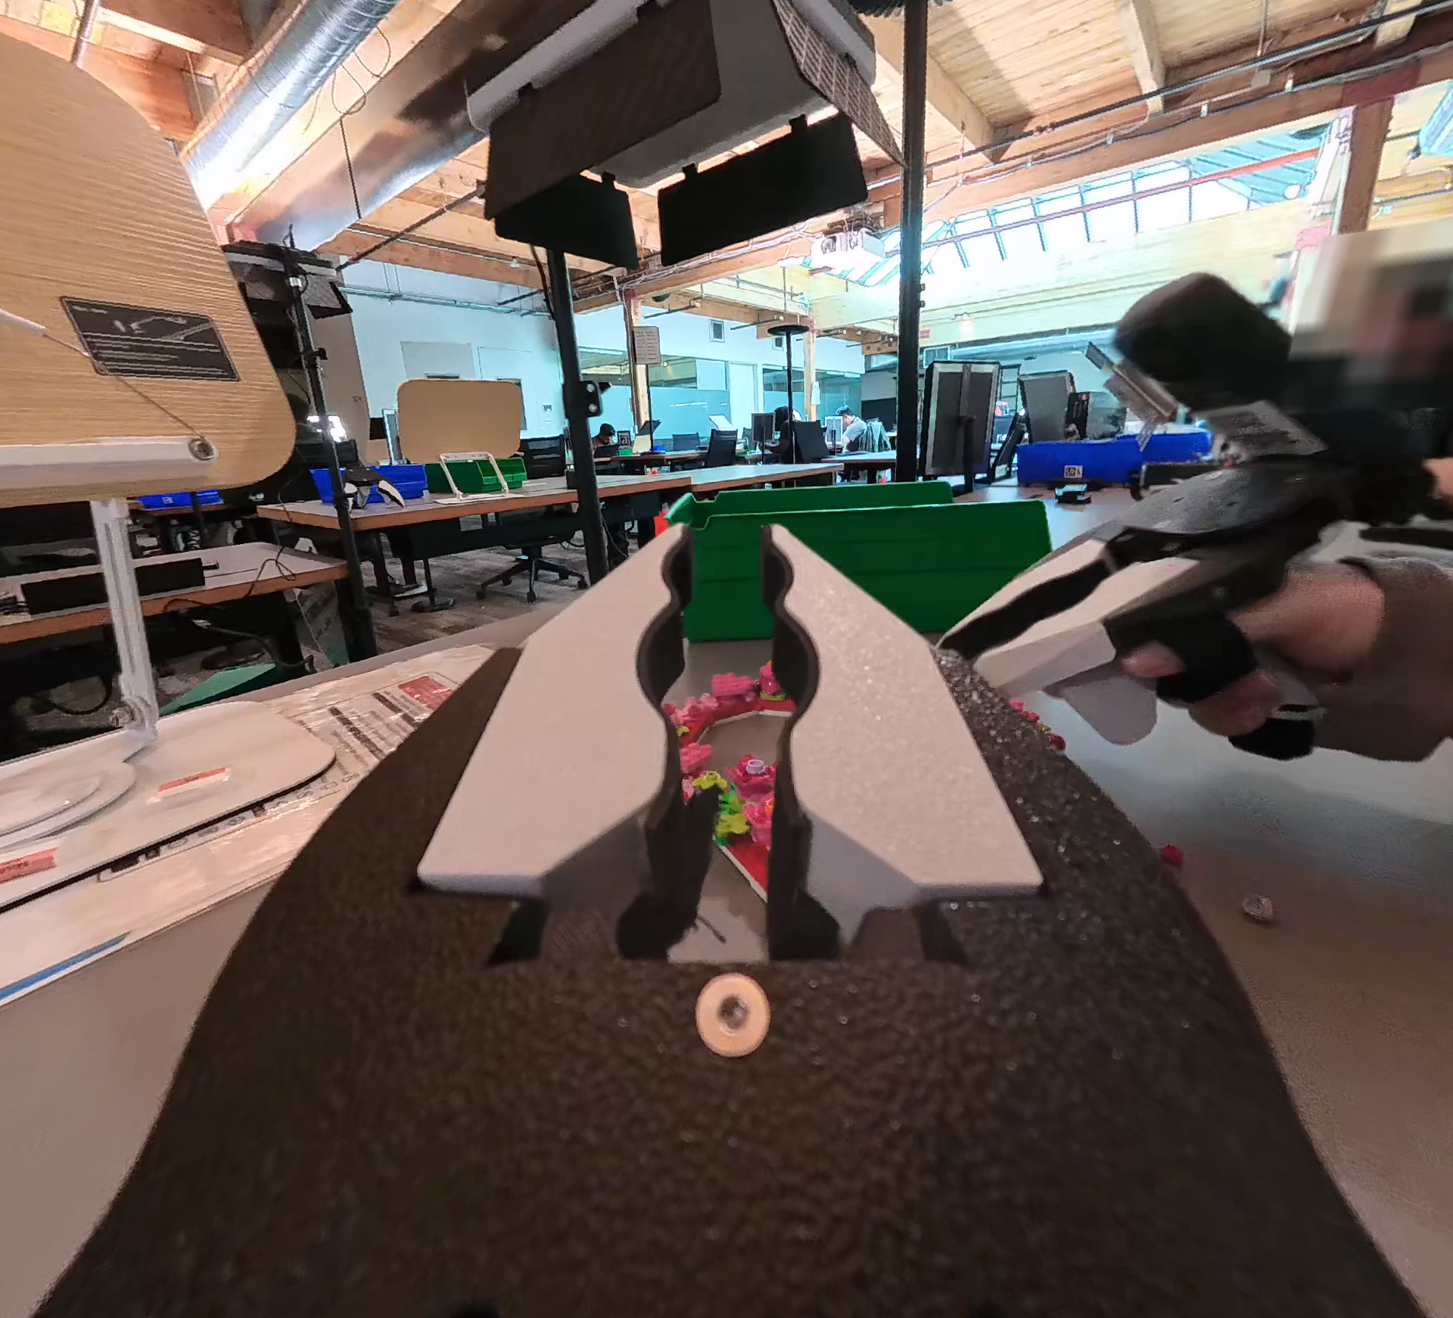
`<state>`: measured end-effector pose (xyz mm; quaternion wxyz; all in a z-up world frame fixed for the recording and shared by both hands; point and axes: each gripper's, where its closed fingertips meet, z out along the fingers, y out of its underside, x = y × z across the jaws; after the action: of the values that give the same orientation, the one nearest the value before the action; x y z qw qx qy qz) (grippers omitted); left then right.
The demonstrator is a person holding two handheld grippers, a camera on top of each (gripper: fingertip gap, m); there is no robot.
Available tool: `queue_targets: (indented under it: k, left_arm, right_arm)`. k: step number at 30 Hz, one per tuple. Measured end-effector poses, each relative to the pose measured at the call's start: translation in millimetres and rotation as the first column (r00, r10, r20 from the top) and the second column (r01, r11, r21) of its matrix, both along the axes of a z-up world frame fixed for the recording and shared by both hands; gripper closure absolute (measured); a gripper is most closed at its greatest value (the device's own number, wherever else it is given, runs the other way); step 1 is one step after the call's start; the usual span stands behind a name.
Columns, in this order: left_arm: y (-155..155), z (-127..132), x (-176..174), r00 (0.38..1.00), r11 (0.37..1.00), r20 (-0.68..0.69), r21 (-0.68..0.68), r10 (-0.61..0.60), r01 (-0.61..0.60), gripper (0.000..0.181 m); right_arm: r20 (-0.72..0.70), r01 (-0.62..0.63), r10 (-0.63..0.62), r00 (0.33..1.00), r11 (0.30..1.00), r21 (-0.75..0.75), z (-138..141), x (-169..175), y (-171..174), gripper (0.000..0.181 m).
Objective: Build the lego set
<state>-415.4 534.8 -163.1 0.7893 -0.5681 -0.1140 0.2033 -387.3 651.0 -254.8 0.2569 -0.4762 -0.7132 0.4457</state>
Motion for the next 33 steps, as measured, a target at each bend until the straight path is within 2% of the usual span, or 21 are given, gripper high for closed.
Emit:
queue_targets:
  k: [2,10,14,25,29,33]
  left_arm:
    - [-2,1,-1,1.0,1.0,0.01,0.014,-0.001,0.001,0.168]
    - [-13,8,-7,0.999,0.996,0.022,0.082,0.026,-0.028,0.17]
    - [-13,7,-9,0.999,0.996,0.032,0.085,0.027,-0.03,0.17]
    - [-11,6,-9,0.999,0.997,0.028,0.07,0.034,-0.036,0.17]
    - [-11,5,-11,0.999,0.997,0.032,0.069,0.038,-0.04,0.171]
    - [-11,5,-11,0.999,0.997,0.03,0.069,0.04,-0.042,0.171]
  right_arm:
    - [0.068,-0.007,0.01,0.998,0.999,-0.039,-6,-5,-7,0.139]
    - [0.137,-0.035,0.017,0.99,0.991,0.132,-24,-12,-6,0.143]
    - [0.18,-0.083,0.053,0.982,0.984,0.16,-27,-10,-7,0.145]
    - [0.229,-0.137,0.062,0.971,0.935,0.328,-33,-15,-7,0.154]
    - [0.266,-0.18,0.087,0.96,0.92,0.347,-38,-17,-12,0.158]
    - [0.238,-0.169,0.082,0.968,0.912,0.374,-33,-25,-11,0.158]
